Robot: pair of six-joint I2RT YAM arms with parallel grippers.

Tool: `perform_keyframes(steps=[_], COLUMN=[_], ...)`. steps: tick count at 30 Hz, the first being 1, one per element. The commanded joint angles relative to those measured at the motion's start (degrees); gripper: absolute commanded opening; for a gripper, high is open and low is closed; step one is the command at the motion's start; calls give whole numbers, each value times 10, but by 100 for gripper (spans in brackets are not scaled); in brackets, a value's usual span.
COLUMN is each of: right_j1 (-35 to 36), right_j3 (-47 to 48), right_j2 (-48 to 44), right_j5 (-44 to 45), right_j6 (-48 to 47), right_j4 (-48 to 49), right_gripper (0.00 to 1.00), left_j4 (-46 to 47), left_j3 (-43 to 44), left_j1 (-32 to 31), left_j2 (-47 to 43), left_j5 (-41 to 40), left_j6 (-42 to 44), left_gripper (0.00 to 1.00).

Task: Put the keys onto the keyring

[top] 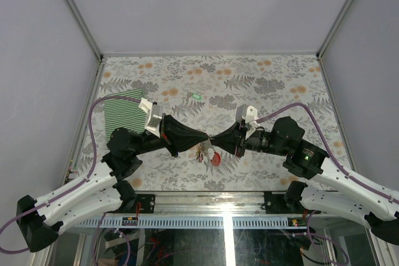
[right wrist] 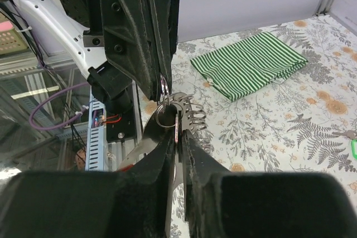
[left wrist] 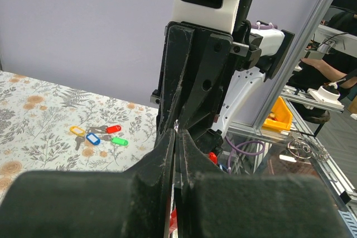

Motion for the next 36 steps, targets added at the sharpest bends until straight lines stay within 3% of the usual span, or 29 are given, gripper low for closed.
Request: perform_keyframes(steps=[1,6,18,20,24,30,36], right_j1=[2,2,2,2,2,2,2], right_j3=[31,33,38,40,48,47,61], right_j2=[-6,-24,-48,-43,-54,-88,-78], right_j5=[-9,20,30,30,100,316,412], right_j6=[6,0,-15,-21,-29,-36,-43], right_j4=[41,30,8,-6,-59,-136,-204], right_gripper=[8,1,1,8,33,46,61], left_j4=[49,45,29,17,-51,-230,-391], left_j3=[11,12,11,15,36,88,130], left_j1=[0,0,0,0,0,0,0], left_j2=[-3,-5,-5,-4,-10,-21,-6], left_j5=[2,2,-7,-11,-33,-84,-147], left_j6=[-4,-2,3,6,34,111,149], left_gripper=[0,0,0,0,0,0,0])
